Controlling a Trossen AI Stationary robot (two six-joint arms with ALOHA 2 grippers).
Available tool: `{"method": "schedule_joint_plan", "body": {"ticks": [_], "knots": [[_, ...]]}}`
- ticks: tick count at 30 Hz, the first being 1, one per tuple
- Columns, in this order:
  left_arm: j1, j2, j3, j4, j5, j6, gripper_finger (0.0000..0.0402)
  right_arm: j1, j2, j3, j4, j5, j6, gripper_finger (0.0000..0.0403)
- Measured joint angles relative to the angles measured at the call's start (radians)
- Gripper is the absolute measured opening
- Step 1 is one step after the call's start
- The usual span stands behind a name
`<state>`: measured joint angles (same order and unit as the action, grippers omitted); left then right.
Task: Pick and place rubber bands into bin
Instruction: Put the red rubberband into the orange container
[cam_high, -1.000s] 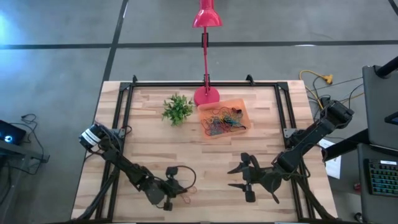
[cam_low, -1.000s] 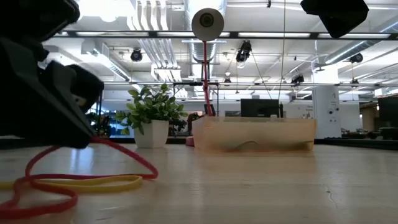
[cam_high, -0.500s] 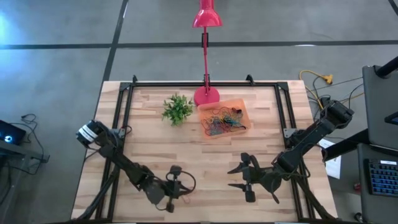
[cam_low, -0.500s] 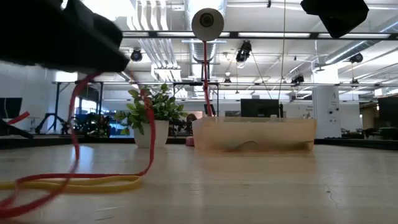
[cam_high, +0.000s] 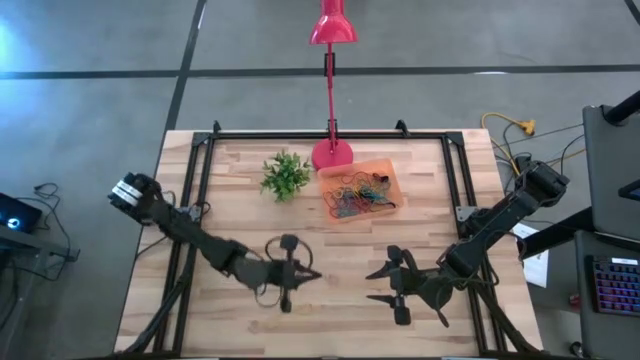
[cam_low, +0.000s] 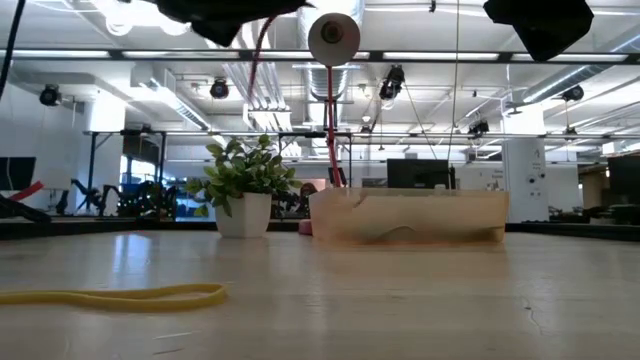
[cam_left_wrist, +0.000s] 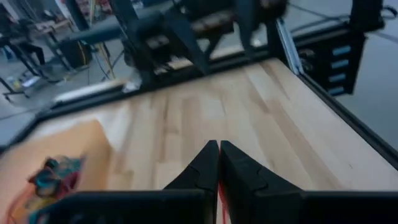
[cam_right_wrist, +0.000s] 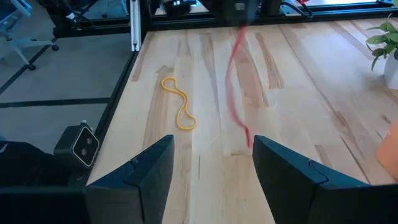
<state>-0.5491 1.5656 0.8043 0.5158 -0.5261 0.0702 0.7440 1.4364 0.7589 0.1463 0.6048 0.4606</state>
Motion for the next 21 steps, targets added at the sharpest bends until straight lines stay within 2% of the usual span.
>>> {"method": "schedule_joint_plan", "body": {"ticks": [6, 13, 21], "knots": [[0.148, -0.07, 0.0, 0.001, 0.119, 0.045, 0.0, 0.0, 0.0, 0.0, -0.001, 0.0, 0.0, 0.0205], [0.341, -0.073, 0.023, 0.004, 0.282, 0.041, 0.0, 0.0, 0.0, 0.0, -0.007, 0.0, 0.0, 0.0205], [0.501, -0.022, 0.068, 0.002, 0.354, -0.012, 0.0, -0.008, 0.0, 0.0, 0.001, 0.0, -0.113, 0.0205]]}}
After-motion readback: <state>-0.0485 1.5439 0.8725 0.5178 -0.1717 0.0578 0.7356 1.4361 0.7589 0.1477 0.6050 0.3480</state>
